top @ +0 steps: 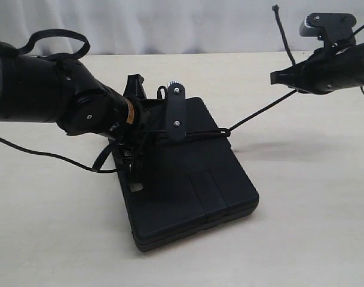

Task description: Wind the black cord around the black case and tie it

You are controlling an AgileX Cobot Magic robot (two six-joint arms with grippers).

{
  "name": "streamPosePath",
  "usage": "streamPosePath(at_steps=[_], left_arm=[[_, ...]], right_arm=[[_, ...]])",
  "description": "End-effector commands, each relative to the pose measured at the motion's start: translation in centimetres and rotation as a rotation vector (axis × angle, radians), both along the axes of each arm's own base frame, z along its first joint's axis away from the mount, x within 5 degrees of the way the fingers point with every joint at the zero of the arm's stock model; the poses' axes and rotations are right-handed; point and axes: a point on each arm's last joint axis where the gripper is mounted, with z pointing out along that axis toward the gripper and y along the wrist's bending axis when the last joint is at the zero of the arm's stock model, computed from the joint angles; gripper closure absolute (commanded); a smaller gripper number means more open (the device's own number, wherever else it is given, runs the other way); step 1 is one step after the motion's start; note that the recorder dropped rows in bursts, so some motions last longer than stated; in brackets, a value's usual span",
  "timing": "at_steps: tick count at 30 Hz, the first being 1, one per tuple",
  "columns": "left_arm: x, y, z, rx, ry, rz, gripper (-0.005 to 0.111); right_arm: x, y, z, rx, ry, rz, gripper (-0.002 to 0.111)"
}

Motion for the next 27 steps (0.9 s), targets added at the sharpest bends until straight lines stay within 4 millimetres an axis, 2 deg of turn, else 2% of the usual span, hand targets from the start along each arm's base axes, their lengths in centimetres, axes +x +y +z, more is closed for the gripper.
streamPosePath(at_steps=[1, 3, 7, 10, 18, 22, 26, 27], left_arm=[[-0.3, 0.5, -0.1, 0.032, 0.041, 0.030, 0.107], [-0.6, 0.9, -0.3, 0.073, 0.074, 0.039, 0.107], [-0.6, 1.0, -0.2, 0.081, 0.070, 0.043, 0.107], [-0.5, 0.9, 0.9, 0.026, 0.032, 0.052, 0.107], [-0.8, 2.0, 0.5, 0.116, 0.101, 0.089, 0.107], [0.4, 3.6, -1.1, 0.154, 0.154, 0.151, 0.107], [0.9, 3.4, -2.2, 0.143, 0.154, 0.144, 0.107], [0.8, 3.4, -2.2, 0.147, 0.157, 0.142, 0.107]], right_arm=[[0.0, 2.8, 1.6, -0.029, -0.067, 0.099, 0.104], [-0.4, 3.5, 2.6, -0.027, -0.091, 0.121, 0.104], [-1.4, 3.5, 3.9, -0.025, -0.118, 0.127, 0.104], [-1.9, 3.7, 5.0, -0.021, -0.147, 0.136, 0.104], [-2.2, 4.9, 5.0, -0.002, -0.145, 0.160, 0.104], [-2.2, 5.0, 5.1, -0.009, -0.150, 0.168, 0.104], [-2.1, 5.0, 4.9, -0.011, -0.151, 0.165, 0.104], [-1.7, 5.0, 4.1, -0.017, -0.141, 0.161, 0.104]])
